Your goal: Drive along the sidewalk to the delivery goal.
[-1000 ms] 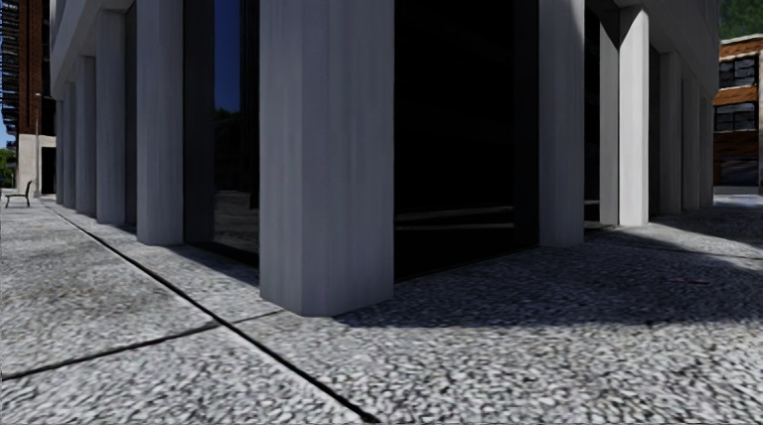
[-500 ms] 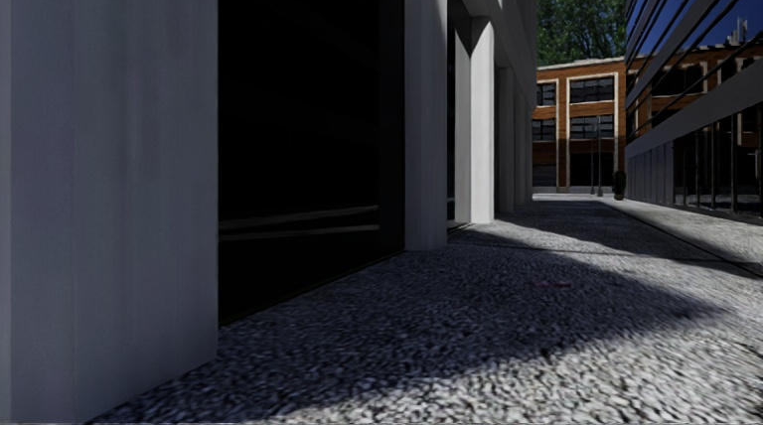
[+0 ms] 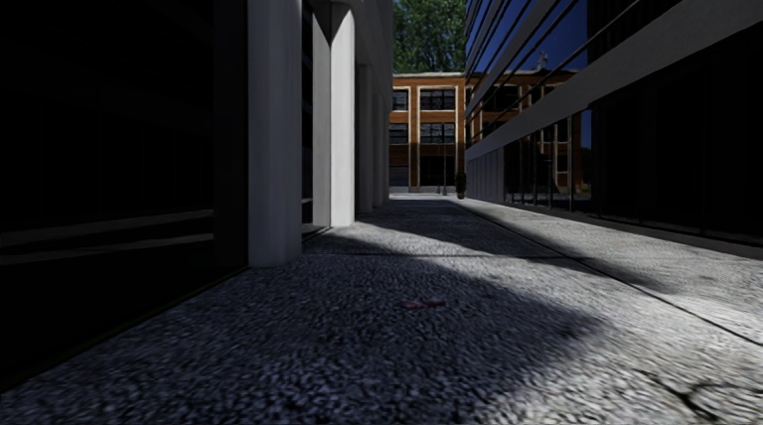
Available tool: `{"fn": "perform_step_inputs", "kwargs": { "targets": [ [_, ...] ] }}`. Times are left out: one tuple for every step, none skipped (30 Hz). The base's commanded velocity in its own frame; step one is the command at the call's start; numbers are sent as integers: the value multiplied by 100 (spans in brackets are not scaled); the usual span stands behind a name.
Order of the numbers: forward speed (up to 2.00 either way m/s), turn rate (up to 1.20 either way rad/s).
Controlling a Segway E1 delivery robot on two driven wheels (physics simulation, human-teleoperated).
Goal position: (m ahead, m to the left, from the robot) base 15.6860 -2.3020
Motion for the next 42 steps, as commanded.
{"fn": "perform_step_inputs", "kwargs": {
  "targets": [
    [162, -49],
    [162, -49],
    [162, -39],
    [162, -26],
    [162, -23],
    [162, -22],
    [162, -22],
    [162, -22],
    [162, -22],
    [162, -22],
    [162, -10],
    [162, -10],
    [163, 0],
    [163, 0],
    [163, 0],
    [163, 0],
    [163, 0],
    [163, 0],
    [163, 0],
    [163, 0],
    [163, 0],
    [163, 0],
    [163, 0],
    [163, 0],
    [164, 0],
    [164, 0],
    [164, 0],
    [164, 0],
    [164, 0],
    [165, 0],
    [165, 0],
    [165, 0],
    [165, 0],
    [172, 0],
    [200, 0],
    [200, 0],
    [200, 0],
    [200, 0],
    [200, 0],
    [200, 0],
    [200, 0],
    [200, 0]
  ]
}}
